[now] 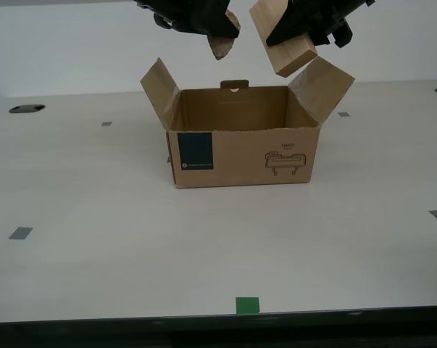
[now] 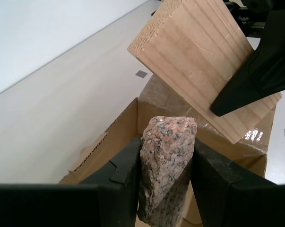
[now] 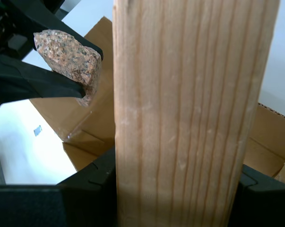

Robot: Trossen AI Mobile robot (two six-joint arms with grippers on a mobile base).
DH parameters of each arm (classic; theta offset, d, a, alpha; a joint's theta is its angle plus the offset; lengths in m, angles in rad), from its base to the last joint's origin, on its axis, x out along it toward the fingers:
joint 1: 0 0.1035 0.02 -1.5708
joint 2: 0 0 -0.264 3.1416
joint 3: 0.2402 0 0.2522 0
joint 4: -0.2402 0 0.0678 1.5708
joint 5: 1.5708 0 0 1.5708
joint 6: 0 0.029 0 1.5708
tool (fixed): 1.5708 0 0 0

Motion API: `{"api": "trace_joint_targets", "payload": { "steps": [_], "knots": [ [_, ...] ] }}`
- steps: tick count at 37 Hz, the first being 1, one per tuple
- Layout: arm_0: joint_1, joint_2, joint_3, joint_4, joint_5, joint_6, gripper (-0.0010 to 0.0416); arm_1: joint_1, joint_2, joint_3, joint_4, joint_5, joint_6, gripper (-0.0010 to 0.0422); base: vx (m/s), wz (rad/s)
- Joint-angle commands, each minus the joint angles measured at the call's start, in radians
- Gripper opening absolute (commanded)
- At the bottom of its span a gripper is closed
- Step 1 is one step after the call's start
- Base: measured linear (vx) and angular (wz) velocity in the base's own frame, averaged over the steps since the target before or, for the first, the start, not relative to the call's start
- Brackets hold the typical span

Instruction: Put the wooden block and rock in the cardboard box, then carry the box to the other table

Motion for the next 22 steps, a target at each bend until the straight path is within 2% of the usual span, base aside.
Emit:
{"api": "trace_joint_targets", "payload": {
  "steps": [1,13,15,19,22],
  "knots": [
    [0.008,-0.001,0.005,0.01,-0.007,0.026,0.0,0.0,0.0,0.006,0.006,0.003,0.002,0.0,0.0,0.0],
    [0.036,-0.001,0.004,0.012,-0.006,0.025,0.0,-0.001,0.0,0.005,0.004,0.003,0.001,0.0,0.0,0.0],
    [0.04,-0.001,0.004,0.012,0.004,0.024,0.0,-0.001,0.0,0.004,0.003,0.003,0.001,0.0,0.0,0.0],
    [0.043,-0.001,0.004,0.012,0.056,0.023,0.0,-0.001,0.0,0.002,-0.011,0.003,0.002,0.0,0.0,0.0],
    [0.043,-0.001,0.004,0.011,0.058,0.023,0.0001,0.0,0.0,0.002,-0.038,0.003,0.001,0.0,0.0,0.0]
  ]
}}
